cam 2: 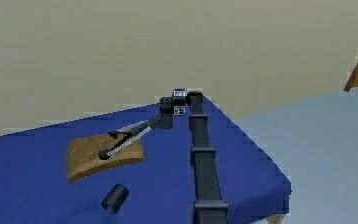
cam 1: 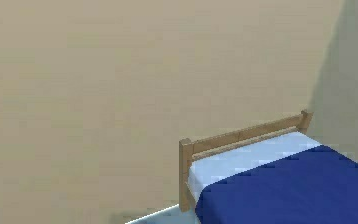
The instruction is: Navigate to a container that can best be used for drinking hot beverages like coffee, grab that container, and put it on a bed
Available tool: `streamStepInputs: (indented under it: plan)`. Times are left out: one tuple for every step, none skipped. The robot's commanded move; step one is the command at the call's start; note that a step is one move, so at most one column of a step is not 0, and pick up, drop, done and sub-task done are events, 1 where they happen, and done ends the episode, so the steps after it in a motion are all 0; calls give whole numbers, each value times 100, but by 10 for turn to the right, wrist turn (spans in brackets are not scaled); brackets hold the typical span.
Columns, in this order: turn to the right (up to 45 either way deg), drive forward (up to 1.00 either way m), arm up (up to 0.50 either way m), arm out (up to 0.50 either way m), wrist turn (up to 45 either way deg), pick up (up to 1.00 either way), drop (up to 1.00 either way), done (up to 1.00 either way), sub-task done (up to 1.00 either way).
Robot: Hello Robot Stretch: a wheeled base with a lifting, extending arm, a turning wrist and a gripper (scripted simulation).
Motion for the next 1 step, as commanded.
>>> streamStepInputs:
  plan:
    - [0, 0, 0, 0, 0, 0, 0, 100, 0]
